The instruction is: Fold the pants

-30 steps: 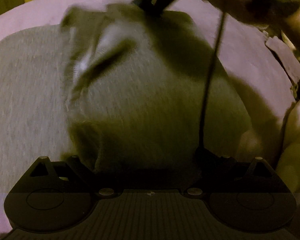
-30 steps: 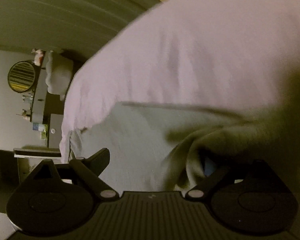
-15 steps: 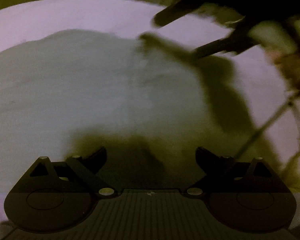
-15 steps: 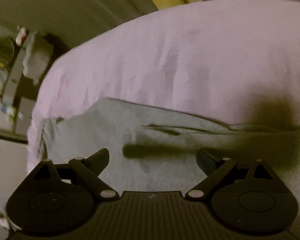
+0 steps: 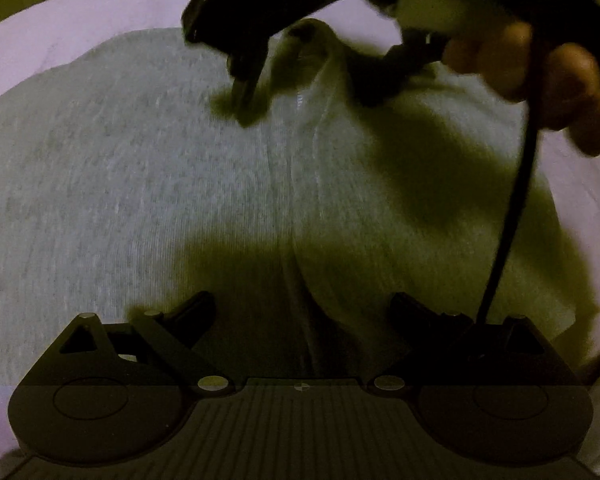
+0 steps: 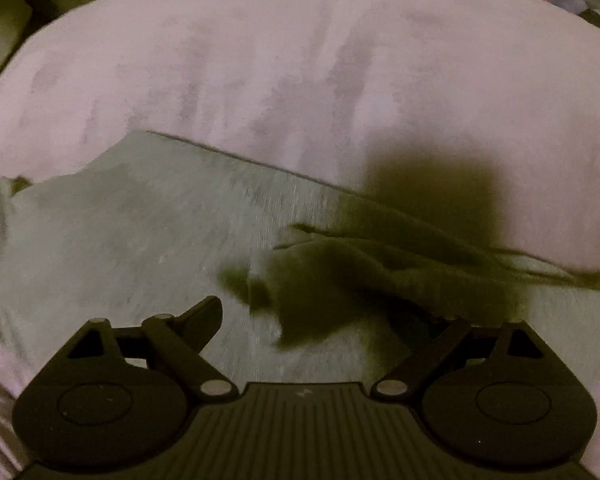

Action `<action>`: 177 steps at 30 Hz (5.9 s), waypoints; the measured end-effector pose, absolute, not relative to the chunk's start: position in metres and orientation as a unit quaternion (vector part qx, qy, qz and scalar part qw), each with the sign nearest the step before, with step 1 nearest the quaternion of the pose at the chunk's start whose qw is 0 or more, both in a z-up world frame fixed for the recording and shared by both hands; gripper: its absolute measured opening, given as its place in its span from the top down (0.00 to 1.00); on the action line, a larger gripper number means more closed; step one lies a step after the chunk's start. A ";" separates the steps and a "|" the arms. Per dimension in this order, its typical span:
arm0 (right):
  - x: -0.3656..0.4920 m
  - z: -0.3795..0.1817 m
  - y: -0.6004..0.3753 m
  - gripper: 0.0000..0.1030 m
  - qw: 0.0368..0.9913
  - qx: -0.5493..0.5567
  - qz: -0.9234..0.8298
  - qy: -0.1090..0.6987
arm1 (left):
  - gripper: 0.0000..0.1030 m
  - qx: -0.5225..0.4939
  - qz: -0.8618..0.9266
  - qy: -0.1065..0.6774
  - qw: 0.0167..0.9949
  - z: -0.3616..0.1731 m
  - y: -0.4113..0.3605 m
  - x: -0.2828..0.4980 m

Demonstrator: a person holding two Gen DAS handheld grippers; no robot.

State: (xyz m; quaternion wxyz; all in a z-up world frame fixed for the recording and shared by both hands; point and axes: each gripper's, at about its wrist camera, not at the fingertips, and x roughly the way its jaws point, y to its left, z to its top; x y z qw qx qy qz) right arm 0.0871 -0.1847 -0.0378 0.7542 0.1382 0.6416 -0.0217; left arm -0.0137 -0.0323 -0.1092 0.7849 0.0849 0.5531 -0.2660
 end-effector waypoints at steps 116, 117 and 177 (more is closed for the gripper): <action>0.088 -0.003 0.034 0.14 0.781 -0.026 0.155 0.604 | 0.08 -0.302 -0.130 0.347 0.878 -0.120 0.342 0.069; 0.088 -0.002 0.033 0.14 0.781 -0.023 0.154 0.605 | 0.12 -0.312 -0.130 0.340 0.877 -0.117 0.342 0.069; 0.035 0.207 -0.056 0.61 0.847 0.101 0.155 0.499 | 0.80 0.135 -0.300 0.164 0.930 0.040 0.051 -0.117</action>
